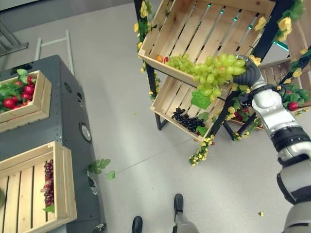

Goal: Pick up the fruits from the basket on one side to the basket on the other side

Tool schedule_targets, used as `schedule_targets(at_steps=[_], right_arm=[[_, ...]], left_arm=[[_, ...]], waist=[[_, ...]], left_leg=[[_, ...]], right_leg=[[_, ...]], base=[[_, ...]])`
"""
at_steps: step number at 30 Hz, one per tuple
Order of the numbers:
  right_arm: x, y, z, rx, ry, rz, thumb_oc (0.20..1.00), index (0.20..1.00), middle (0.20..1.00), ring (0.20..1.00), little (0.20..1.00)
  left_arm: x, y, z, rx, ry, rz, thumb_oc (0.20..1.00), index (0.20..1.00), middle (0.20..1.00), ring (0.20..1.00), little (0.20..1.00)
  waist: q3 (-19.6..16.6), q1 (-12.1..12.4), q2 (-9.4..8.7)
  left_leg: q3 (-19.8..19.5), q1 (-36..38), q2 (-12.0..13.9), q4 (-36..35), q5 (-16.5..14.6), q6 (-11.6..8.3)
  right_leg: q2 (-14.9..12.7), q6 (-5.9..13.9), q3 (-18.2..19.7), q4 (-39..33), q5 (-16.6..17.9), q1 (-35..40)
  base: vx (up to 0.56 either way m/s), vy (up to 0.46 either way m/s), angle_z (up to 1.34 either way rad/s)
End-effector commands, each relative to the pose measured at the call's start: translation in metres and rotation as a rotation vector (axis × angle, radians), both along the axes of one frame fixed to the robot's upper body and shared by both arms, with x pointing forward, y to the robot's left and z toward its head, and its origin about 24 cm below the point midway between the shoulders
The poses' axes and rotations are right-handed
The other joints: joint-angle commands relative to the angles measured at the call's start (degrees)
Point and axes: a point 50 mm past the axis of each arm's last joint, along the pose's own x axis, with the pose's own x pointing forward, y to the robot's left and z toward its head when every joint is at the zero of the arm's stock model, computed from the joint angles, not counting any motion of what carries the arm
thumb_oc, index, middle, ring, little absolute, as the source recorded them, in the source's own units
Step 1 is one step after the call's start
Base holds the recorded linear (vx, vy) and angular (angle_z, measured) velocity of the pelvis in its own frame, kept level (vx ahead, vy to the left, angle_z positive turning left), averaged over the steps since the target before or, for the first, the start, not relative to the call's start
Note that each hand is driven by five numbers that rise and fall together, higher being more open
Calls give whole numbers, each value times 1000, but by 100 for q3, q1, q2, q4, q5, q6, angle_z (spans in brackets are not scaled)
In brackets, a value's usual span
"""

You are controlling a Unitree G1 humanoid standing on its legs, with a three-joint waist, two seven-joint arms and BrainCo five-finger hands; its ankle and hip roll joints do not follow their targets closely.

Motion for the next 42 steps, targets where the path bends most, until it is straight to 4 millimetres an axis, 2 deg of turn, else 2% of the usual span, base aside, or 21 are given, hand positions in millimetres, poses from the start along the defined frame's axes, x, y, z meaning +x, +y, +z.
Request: schedule_targets(at_steps=[1, 9, 14, 22, 34, 36, 42], right_arm=[[-31, -77, 74, 149, -189, -402, 200, 200, 200, 200, 200], [-35, -72, 102, 192, -286, -388, 200, 200, 200, 200, 200], [-31, -62, 110, 178, -301, -361, 200, 200, 200, 200, 200], [-22, -52, 102, 186, -288, -339, 200, 200, 200, 200, 200], [-21, -53, 93, 222, -299, -329, 200, 200, 200, 200, 200], [-20, -49, 93, 231, -315, -300, 200, 200, 200, 200, 200], [-24, -17, 90, 228, -405, -87, 200, 200, 200, 200, 200]], left_arm=[[-5, -12, -4, 7, 27, -66, 1000, 1000, 1000, 1000, 1000], [-5, -10, -4, 29, 28, -55, 1000, 1000, 1000, 1000, 1000], [-3, -12, -4, 30, 26, -63, 1000, 1000, 1000, 1000, 1000], [-3, -14, -4, 34, 29, -55, 1000, 1000, 1000, 1000, 1000], [-4, -14, -5, 37, 32, -41, 1000, 1000, 1000, 1000, 1000], [-4, -14, -5, 38, 33, -36, 1000, 1000, 1000, 1000, 1000], [0, -16, -4, 28, 15, -11, 1000, 1000, 1000, 1000, 1000]], waist=[[191, 503, -386], [190, 515, -320], [214, 502, -316], [209, 489, -297], [195, 498, -293], [190, 497, -309], [192, 431, -332]], left_leg=[[55, 200, -507, 46, 505, -168], [-24, 60, -502, 41, 602, -231], [-43, -1, -510, 41, 632, -240], [-27, -35, -486, 41, 641, -244], [-24, -59, -497, 41, 652, -236], [-26, -47, -491, 41, 642, -230], [-27, -33, -492, 41, 620, -209]], right_leg=[[92, -148, 155, 47, -447, 830], [75, -165, 22, 47, -491, 781], [86, -174, 14, 47, -481, 723], [107, -191, 33, 47, -504, 703], [86, -186, 6, 47, -494, 700], [91, -187, 4, 47, -493, 711], [112, -191, 6, 47, -486, 706]], base=[[-25, -14, 33], [-8, -14, 33], [-12, -11, 15], [-6, -3, -4], [-6, 3, 1], [0, 0, 0], [0, 0, 0]])
